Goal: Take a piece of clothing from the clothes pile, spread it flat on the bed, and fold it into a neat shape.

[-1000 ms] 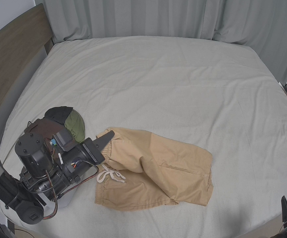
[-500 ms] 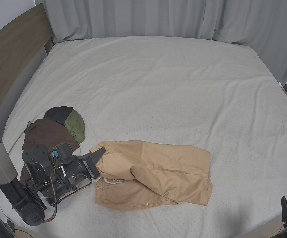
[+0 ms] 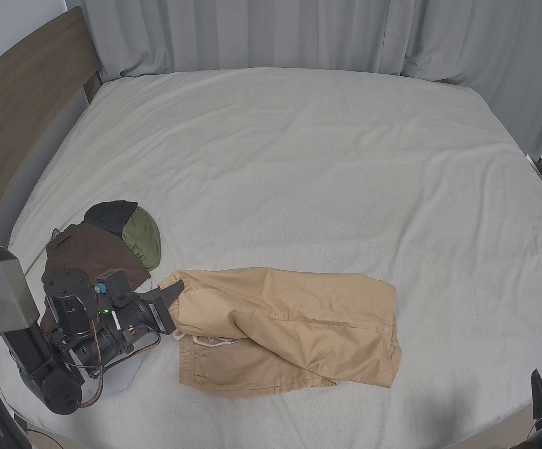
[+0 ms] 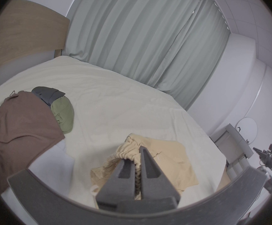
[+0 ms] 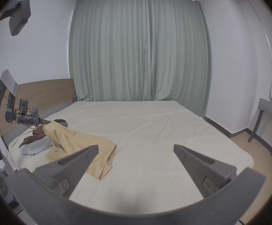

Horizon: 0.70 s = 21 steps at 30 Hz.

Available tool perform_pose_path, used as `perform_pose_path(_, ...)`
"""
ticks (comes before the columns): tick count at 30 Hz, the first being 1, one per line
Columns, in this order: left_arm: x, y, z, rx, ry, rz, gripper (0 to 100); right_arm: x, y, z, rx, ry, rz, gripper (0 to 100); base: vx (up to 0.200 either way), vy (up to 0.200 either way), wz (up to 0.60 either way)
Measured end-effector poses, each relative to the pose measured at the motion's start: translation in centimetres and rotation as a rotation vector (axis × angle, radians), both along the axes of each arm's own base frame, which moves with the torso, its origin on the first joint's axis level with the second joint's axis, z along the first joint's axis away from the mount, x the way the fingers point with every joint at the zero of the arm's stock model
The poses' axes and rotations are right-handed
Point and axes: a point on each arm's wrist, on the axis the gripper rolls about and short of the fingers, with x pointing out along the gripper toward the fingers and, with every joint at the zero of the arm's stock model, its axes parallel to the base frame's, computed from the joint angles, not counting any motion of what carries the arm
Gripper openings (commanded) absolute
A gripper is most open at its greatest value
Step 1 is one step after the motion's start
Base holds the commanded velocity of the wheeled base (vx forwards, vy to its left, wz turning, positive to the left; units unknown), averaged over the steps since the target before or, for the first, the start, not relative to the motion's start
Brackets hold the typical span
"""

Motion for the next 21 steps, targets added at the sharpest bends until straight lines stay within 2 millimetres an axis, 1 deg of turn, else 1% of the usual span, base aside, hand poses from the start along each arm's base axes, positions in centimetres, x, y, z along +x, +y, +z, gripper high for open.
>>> perform_pose_path(3, 0.4, 0.8, -0.3, 0.031, -0.002, 0.013, 0, 0.0, 0.0, 0.0, -0.003, 0.000, 0.001, 100, 0.000, 0.000, 0.00)
perform_pose_path(7, 0.5, 1.3, -0.8, 0.059, 0.007, 0.017, 0, 0.0, 0.0, 0.0, -0.007, -0.001, 0.002, 100, 0.000, 0.000, 0.00)
perform_pose_path(14, 0.6, 1.5, -1.3, 0.068, 0.026, 0.023, 0, 0.0, 0.0, 0.0, -0.007, -0.001, 0.004, 100, 0.000, 0.000, 0.00)
perform_pose_path(21, 0.6, 1.5, -1.3, 0.069, 0.028, 0.023, 0, 0.0, 0.0, 0.0, -0.007, -0.001, 0.004, 100, 0.000, 0.000, 0.00)
